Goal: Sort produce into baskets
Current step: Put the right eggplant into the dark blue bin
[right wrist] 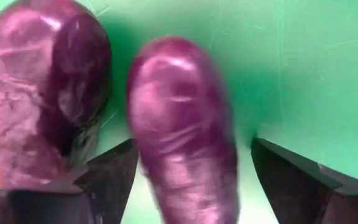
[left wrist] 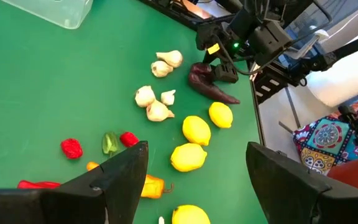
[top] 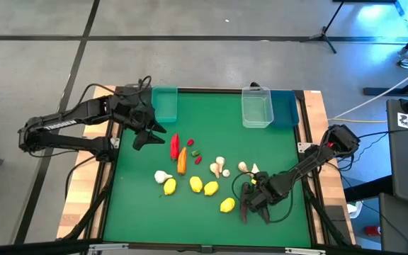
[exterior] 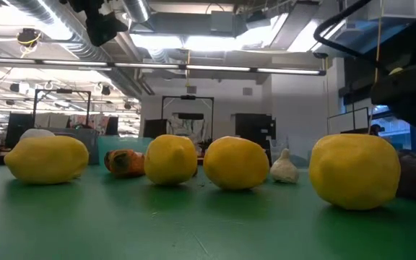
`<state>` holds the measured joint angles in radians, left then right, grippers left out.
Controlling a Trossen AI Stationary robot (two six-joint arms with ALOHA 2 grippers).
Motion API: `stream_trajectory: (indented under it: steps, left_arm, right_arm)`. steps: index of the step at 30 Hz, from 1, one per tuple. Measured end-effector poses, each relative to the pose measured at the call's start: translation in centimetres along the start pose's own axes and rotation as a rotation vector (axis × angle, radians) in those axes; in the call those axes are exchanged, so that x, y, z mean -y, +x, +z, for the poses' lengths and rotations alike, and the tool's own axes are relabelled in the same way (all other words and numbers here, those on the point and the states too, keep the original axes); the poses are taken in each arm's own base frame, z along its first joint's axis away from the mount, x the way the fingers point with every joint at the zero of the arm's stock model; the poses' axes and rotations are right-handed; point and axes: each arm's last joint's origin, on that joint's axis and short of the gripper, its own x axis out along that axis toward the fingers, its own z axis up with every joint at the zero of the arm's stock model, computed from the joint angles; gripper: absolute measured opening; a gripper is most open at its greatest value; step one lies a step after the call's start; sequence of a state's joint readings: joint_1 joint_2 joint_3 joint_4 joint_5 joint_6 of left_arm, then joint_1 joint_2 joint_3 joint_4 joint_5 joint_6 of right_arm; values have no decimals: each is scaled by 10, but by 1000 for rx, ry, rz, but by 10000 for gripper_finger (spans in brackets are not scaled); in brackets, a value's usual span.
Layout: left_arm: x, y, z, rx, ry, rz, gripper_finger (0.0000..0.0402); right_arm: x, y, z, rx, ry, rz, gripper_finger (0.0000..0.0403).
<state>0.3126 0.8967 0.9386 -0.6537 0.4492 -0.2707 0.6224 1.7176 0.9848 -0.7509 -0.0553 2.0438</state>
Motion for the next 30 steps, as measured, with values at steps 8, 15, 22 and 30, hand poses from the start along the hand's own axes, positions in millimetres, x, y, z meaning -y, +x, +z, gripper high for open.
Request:
stream_trajectory:
  steps: [8, 15, 22, 30]
  left_arm:
    - [0, 0, 0, 4, 0, 5, 267]
    - [0, 0, 0, 5, -11, 8, 267]
    - [0, 0, 0, 5, -10, 8, 267]
    - [0, 0, 0, 3, 14, 9, 267]
  right_arm:
    - [0, 0, -1, -46, -17, -19, 173]
    - [0, -15, -1, -50, -40, 63, 145]
    - [17, -59, 26, 6, -23, 78, 185]
    - [49, -116, 105, 235, 33, 110, 155]
